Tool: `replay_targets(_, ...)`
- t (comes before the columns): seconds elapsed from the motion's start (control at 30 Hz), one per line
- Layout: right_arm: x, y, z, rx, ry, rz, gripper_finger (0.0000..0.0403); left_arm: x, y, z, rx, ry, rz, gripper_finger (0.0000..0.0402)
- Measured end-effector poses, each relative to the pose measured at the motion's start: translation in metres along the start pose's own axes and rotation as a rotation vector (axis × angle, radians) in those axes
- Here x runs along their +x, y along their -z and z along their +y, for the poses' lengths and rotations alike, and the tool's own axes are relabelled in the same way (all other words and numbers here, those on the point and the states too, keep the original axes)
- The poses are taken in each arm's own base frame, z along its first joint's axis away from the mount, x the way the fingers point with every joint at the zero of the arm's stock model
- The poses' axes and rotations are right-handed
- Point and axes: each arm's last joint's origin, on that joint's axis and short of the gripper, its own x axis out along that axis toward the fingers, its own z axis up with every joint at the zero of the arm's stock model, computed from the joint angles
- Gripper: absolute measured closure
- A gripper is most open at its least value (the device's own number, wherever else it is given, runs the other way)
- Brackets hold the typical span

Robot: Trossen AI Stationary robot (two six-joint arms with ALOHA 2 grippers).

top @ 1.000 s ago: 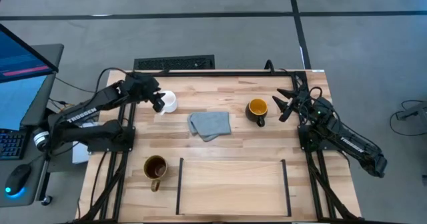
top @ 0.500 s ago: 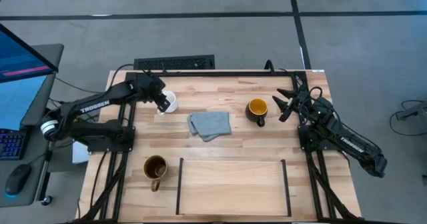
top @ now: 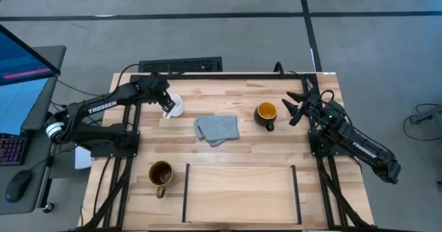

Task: Stack small to large cups/mugs on shelf
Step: Put the white mug on the shelf

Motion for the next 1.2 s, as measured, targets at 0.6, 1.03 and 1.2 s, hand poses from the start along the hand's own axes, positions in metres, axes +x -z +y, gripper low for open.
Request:
replay_targets(0.6, 0.0000, -0.0007, 0.0001, -0.002, 0.000, -0.007, 0.0163, 0.0004, 0.0043, -0.0005, -0.026, 0.108, 0.052, 0.0255)
replay_targets(1.03, 0.0000, -0.0007, 0.0001, -0.010, 0.000, -0.006, 0.0163, 0.0003, 0.0071, 0.0003, -0.076, 0.082, 0.082, 0.0255)
replay_targets(1.2, 0.0000, -0.0007, 0.0001, -0.010, 0.000, -0.007, 0.0163, 0.0003, 0.0071, 0.0002, -0.114, 0.081, 0.083, 0.0255)
